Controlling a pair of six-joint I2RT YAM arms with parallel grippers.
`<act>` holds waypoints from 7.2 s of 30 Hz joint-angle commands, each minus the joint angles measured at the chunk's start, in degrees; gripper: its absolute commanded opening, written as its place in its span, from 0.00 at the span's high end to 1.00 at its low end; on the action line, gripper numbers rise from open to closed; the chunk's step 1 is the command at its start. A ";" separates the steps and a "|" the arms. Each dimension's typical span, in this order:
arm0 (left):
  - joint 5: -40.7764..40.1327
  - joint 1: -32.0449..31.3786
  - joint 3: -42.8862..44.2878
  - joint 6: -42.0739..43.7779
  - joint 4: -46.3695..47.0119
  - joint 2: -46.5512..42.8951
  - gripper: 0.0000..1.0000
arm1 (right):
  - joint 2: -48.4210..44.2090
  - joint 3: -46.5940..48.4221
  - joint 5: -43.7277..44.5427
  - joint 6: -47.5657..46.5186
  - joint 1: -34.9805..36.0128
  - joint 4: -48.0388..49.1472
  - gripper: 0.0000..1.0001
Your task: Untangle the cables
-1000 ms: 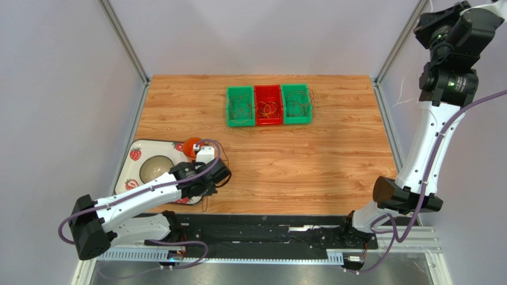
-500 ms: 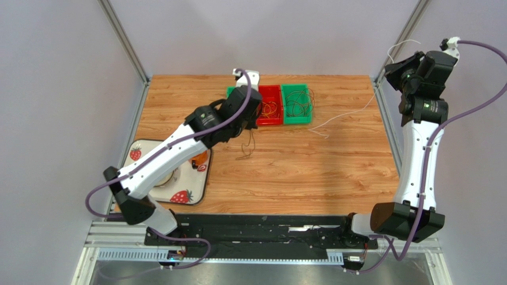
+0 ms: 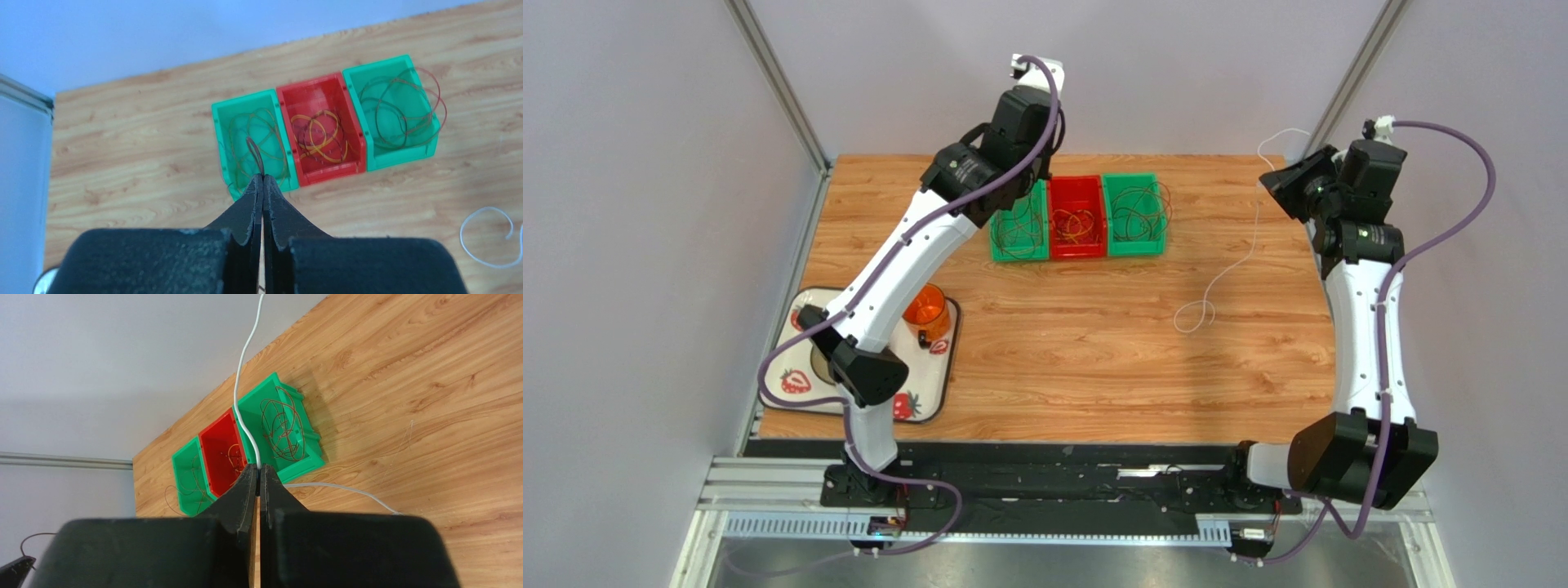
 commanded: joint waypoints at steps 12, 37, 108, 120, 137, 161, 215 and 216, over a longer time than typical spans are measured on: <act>2.50 6.11 9.14 4.78 9.58 5.45 1.00 | 1.92 1.89 -4.92 1.75 -0.05 4.56 1.00; 8.64 13.13 -7.20 -4.61 26.28 16.52 1.00 | 1.84 0.92 -6.85 2.10 -0.05 4.91 1.00; 22.98 19.91 -54.75 -4.19 0.81 -39.35 0.16 | 34.45 60.62 4.39 -10.02 22.27 -5.12 1.00; 14.29 19.91 -71.80 -1.02 8.00 -55.80 0.15 | 39.10 56.12 0.80 -11.17 21.04 2.62 1.00; 13.22 19.91 -72.25 -1.72 7.56 -55.98 0.17 | 43.32 51.30 5.29 -15.39 21.22 9.91 1.00; 13.49 19.91 -72.33 -1.46 7.83 -56.07 0.17 | 42.53 34.22 -5.18 -10.21 25.87 11.68 1.00; 13.75 19.91 -72.60 -1.72 7.21 -57.83 0.17 | 45.35 47.33 18.63 -12.49 28.16 -25.05 0.56; 13.75 19.91 -72.69 -1.72 7.21 -58.00 0.17 | 44.99 47.33 19.24 -12.57 28.16 -25.49 0.56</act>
